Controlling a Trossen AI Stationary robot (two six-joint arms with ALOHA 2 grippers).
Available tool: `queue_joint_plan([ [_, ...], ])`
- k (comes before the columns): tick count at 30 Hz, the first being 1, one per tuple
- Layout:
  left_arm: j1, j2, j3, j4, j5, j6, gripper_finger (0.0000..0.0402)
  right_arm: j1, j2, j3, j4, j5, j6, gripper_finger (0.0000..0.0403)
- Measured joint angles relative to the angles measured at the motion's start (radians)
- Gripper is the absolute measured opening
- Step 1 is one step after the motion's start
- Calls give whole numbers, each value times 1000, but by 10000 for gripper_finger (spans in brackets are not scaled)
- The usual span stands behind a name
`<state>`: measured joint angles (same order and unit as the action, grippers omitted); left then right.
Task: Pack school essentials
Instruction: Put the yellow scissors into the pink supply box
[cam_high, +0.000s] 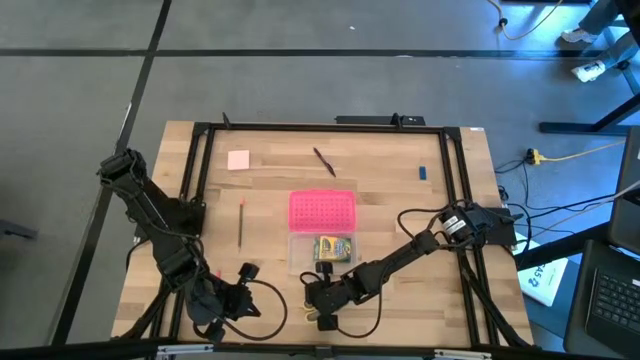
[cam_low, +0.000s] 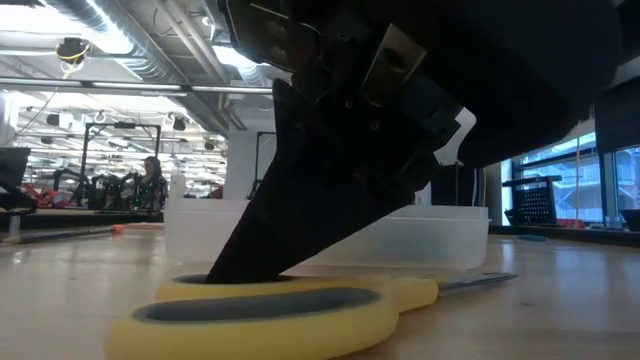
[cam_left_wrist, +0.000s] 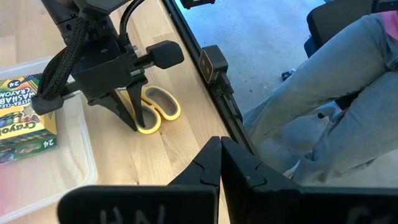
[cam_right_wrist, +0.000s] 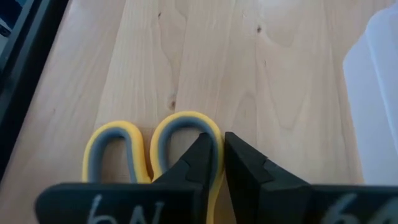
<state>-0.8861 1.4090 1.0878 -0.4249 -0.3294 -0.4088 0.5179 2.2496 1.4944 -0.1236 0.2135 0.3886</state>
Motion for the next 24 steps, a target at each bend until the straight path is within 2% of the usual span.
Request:
queue_joint_plan([
  [8, 0, 0, 0, 0, 0, 0, 0, 1, 2, 62, -119, -9, 0, 41],
  [24, 0, 0, 0, 0, 0, 0, 0, -2, 1, 175, -196, 0, 30, 41],
])
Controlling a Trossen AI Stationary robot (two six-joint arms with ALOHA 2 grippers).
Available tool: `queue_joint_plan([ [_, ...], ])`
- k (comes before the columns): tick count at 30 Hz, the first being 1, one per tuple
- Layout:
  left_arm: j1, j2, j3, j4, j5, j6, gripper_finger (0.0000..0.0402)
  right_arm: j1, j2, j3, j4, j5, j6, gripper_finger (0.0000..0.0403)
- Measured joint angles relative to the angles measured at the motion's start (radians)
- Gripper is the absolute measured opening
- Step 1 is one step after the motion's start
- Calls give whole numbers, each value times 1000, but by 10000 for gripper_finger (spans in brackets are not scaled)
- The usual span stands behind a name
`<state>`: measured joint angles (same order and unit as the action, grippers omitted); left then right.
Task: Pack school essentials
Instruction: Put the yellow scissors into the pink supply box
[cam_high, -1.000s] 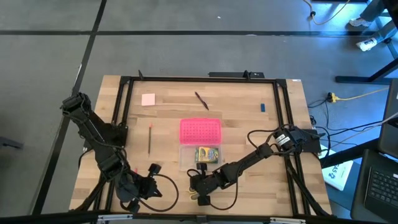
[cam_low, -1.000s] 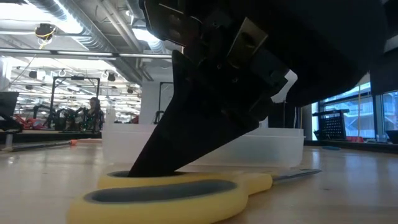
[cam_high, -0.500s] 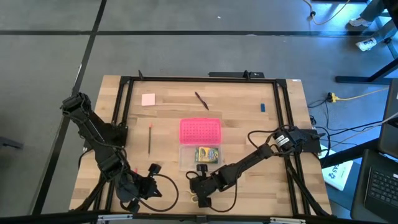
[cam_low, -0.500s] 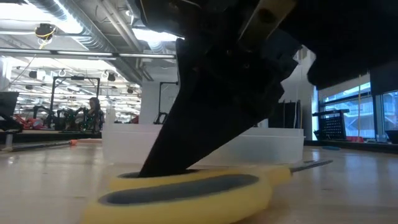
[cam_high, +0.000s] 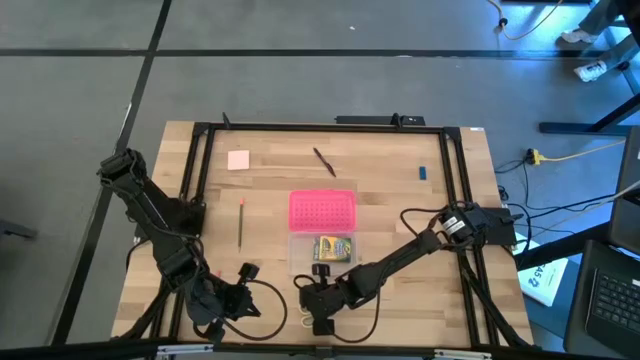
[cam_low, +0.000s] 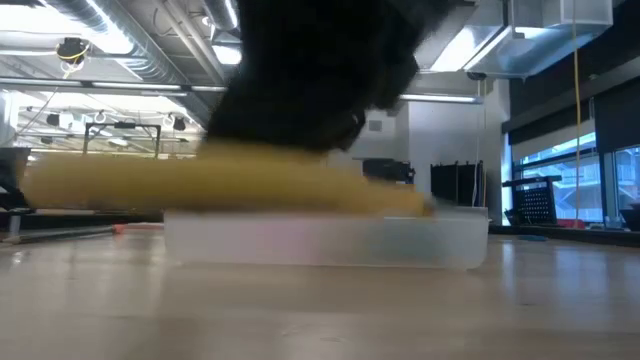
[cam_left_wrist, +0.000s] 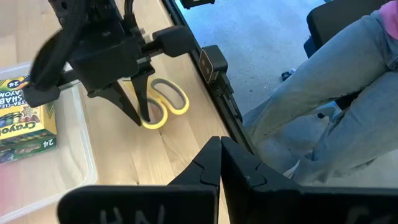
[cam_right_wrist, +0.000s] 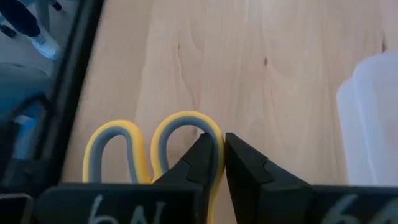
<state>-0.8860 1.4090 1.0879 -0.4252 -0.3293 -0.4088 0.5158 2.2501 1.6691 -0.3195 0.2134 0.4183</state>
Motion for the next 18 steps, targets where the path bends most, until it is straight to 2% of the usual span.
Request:
queue_joint_plan([
  [10, 0, 0, 0, 0, 0, 0, 0, -27, -2, 126, -143, 3, -5, 41],
  [18, 0, 0, 0, 0, 1, 0, 0, -98, -2, 156, -163, 3, -13, 41],
])
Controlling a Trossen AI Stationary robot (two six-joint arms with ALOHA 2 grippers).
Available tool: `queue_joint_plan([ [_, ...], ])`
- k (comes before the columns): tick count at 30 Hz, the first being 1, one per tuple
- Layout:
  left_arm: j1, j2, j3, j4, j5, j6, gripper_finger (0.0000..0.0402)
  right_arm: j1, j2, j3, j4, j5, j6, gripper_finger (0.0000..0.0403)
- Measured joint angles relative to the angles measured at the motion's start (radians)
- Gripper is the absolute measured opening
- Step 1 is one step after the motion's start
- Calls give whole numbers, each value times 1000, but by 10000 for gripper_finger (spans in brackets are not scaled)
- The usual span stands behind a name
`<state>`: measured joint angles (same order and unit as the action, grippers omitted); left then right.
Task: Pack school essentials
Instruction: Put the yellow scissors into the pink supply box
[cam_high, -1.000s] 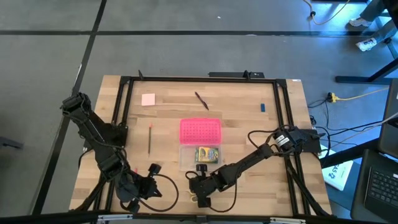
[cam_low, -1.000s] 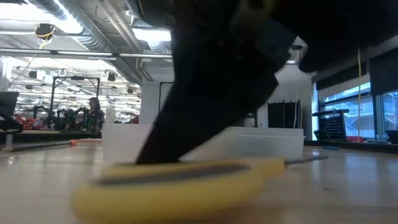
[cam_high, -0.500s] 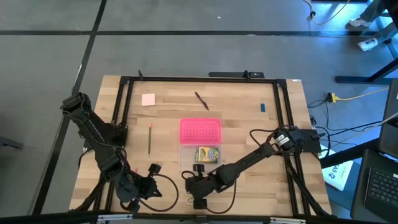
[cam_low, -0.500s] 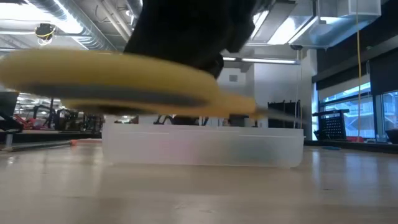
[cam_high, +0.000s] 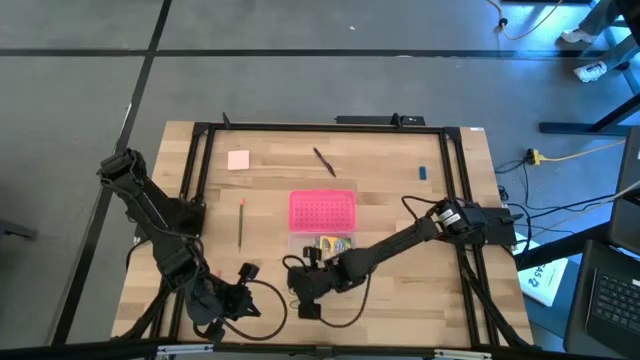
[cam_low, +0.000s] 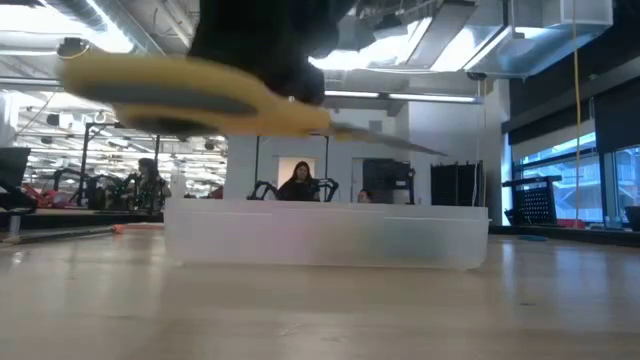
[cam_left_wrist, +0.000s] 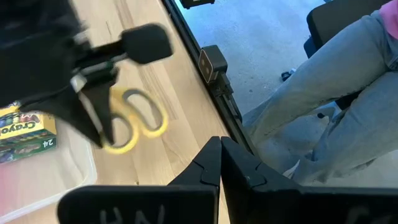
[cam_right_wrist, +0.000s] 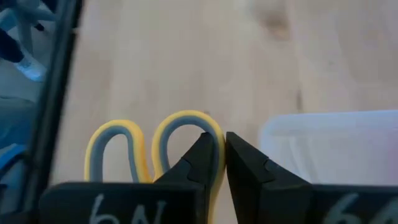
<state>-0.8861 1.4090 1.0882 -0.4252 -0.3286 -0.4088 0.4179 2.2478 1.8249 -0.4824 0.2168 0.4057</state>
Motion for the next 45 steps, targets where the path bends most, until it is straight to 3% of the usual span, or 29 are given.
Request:
queue_joint_plan([
  [18, 0, 0, 0, 0, 0, 0, 0, -126, -1, 0, -164, 32, 5, 41],
  [34, 0, 0, 0, -1, 0, 0, 0, -137, -2, -45, -160, 153, 38, 41],
  [45, 0, 0, 0, -1, 0, 0, 0, -137, -2, -83, -112, 154, 40, 41],
])
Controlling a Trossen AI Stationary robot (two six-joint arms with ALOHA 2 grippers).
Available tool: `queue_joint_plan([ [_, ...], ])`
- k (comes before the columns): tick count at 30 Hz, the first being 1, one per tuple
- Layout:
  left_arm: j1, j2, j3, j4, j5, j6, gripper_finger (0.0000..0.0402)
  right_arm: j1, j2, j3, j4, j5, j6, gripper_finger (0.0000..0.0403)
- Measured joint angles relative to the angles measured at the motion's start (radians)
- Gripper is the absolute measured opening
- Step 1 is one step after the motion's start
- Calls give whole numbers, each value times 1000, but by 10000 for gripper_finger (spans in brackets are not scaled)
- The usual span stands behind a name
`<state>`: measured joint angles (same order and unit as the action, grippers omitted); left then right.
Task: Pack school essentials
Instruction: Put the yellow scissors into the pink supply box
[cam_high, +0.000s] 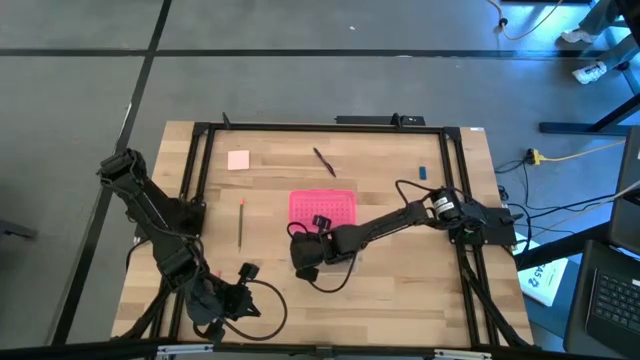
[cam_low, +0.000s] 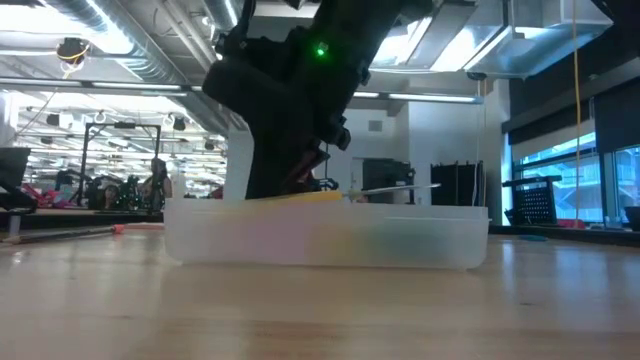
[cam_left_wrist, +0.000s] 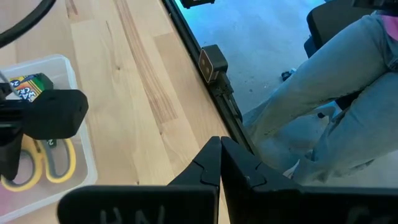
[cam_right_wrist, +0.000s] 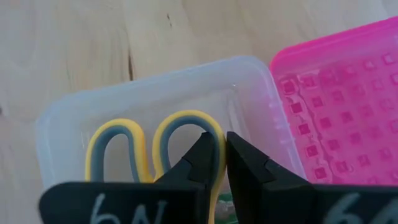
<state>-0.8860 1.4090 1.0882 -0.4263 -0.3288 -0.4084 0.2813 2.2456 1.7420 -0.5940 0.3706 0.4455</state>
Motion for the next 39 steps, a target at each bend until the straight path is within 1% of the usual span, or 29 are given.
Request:
queue_joint_plan([
  [5, 0, 0, 0, 0, 0, 0, 0, 0, 12, 0, -1, -29, 23, 41],
  [12, 0, 0, 0, -3, 0, 0, 0, 0, 13, 0, 5, -26, 29, 41],
  [18, 0, 0, 0, -3, 0, 0, 0, -4, 13, 0, 6, -84, 74, 41],
  [24, 0, 0, 0, -3, 0, 0, 0, -4, 13, 0, 5, -85, 73, 45],
  [29, 0, 0, 0, -3, 0, 0, 0, -4, 13, 0, 5, -86, 73, 64],
  [39, 0, 0, 0, -6, 0, 0, 0, -4, 13, 0, 5, -86, 66, 123],
])
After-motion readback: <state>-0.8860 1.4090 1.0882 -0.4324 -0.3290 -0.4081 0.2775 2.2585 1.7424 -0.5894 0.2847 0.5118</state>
